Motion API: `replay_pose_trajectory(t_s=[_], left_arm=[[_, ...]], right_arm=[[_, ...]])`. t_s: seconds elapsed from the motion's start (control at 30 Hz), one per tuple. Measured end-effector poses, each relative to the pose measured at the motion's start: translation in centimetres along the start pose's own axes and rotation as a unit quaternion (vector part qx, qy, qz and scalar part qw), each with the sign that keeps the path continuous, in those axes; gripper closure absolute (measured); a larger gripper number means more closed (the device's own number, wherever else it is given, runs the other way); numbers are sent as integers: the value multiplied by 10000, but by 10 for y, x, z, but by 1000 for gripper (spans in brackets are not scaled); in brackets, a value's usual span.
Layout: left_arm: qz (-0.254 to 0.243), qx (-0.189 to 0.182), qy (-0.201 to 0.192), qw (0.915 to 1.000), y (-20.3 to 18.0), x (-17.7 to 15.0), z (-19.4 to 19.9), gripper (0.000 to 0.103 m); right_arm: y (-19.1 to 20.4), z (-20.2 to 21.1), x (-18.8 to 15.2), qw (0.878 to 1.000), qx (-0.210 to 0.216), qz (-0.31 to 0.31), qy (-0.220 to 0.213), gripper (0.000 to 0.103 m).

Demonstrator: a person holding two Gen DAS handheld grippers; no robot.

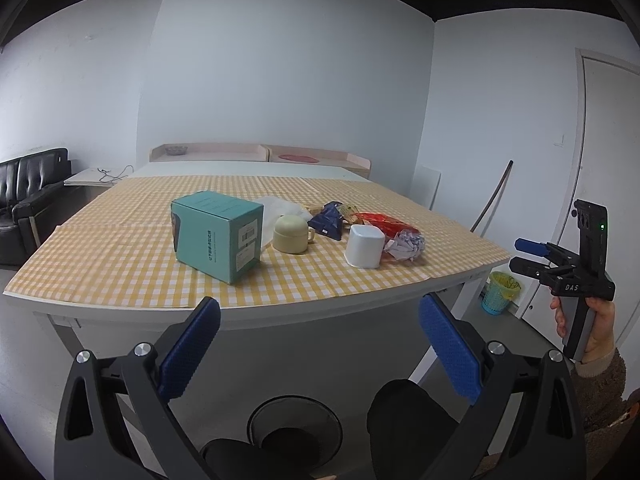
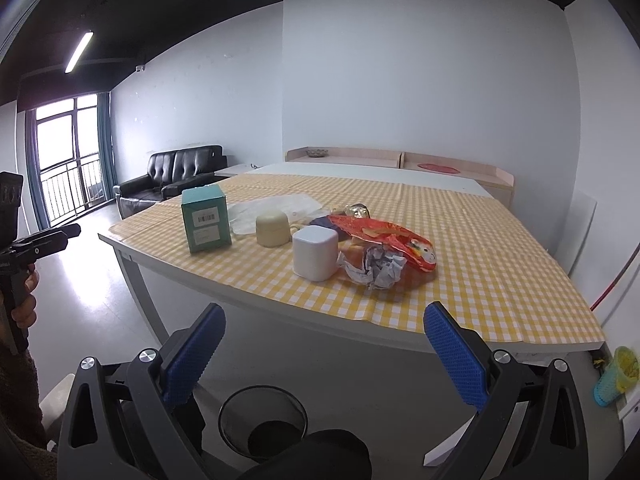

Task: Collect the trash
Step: 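Move both tools toward the items on the checked table, then grasp the teal box with the left tool while the right tool grasps the red snack bag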

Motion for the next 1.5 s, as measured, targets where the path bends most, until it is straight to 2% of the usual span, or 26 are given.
replay_pose_trajectory(t_s=[0.57, 0.83, 0.97, 1.17, 1.33, 1.5], left_arm=[[-72, 62, -30, 10000, 1, -3, -5, 4], [-31, -122, 39, 9999, 1, -5, -4, 4], [53, -27, 49, 10000, 4, -3, -6, 4], [361, 472, -100, 9982, 12, 3, -17, 4], [595, 1040, -87, 9928, 18, 9, -47, 4], [804, 1680, -136, 9824, 23, 16, -76, 4]], right_arm=[[6, -5, -2, 10000, 48, 25, 39, 3], [8, -6, -4, 9998, 205, 64, 40, 3], [11, -4, -1, 9997, 225, 58, -14, 3], [21, -6, 6, 9982, 602, 14, -31, 3], [19, -25, 10, 9984, 383, 302, 273, 3], [8, -45, 14, 9979, 286, 411, 412, 3]])
Point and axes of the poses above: each gripper's, at about its wrist camera, not at the fingertips, and z roughly against the way its jaws point, y to its left, x to its top, the point moved 6 cm from there along -z, roughly the way its jaws point, and after that the axes turned 7 degrees about x, right-handed, at the moved point
